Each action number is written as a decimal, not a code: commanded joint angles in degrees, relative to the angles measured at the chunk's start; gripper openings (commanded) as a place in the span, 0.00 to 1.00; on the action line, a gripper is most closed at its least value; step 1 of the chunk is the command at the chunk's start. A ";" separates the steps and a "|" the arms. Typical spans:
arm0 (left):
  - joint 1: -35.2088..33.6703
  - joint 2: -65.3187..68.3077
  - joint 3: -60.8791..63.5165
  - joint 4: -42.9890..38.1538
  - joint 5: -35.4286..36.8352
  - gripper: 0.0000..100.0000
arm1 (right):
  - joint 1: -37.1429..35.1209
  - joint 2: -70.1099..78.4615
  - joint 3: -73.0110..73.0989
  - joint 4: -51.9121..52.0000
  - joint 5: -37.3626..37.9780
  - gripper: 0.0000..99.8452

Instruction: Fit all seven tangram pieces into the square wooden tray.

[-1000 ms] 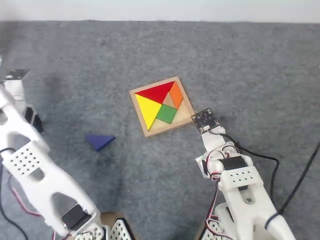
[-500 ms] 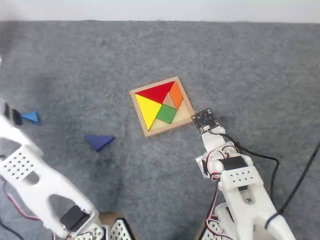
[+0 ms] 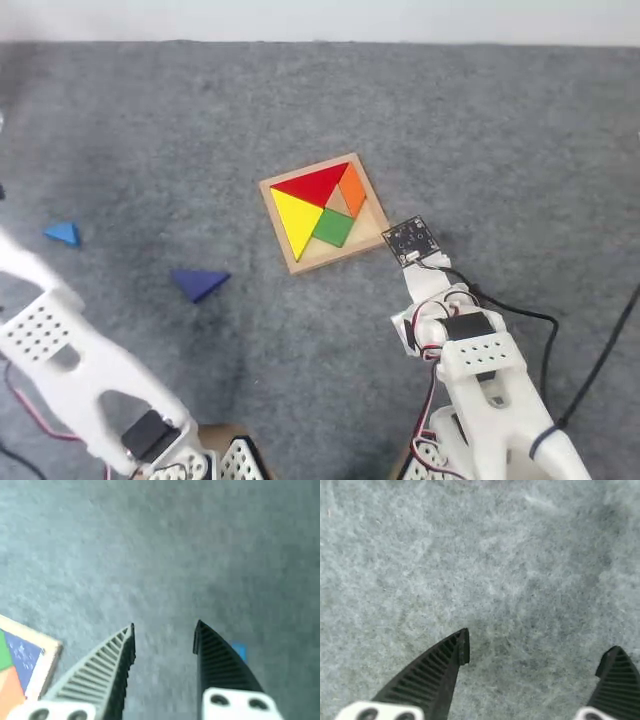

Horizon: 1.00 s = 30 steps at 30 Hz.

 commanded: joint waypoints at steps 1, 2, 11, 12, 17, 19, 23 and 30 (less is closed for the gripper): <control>-0.44 -2.46 -2.07 -11.69 7.82 0.19 | -0.13 0.13 -0.44 -1.10 0.62 0.40; -0.35 -1.67 -1.98 -12.31 7.74 0.19 | -0.13 0.13 -0.44 -1.10 0.62 0.40; 3.25 10.20 -2.33 -0.44 -2.81 0.19 | -0.13 0.13 -0.44 -1.10 0.70 0.40; 3.52 11.25 -2.33 2.64 -4.13 0.19 | -0.13 0.13 -0.44 -1.10 0.70 0.40; 4.13 12.22 -0.40 8.44 -7.30 0.19 | -0.13 0.13 -0.44 -1.10 0.70 0.40; 3.69 11.69 1.36 8.53 -7.38 0.18 | -0.13 0.13 -0.44 -1.10 0.70 0.40; 3.34 7.47 11.03 8.53 -9.32 0.16 | -0.13 0.13 -0.44 -1.10 0.70 0.40; 2.55 -6.59 19.38 8.00 -10.29 0.16 | -0.13 0.13 -0.44 -1.10 0.70 0.40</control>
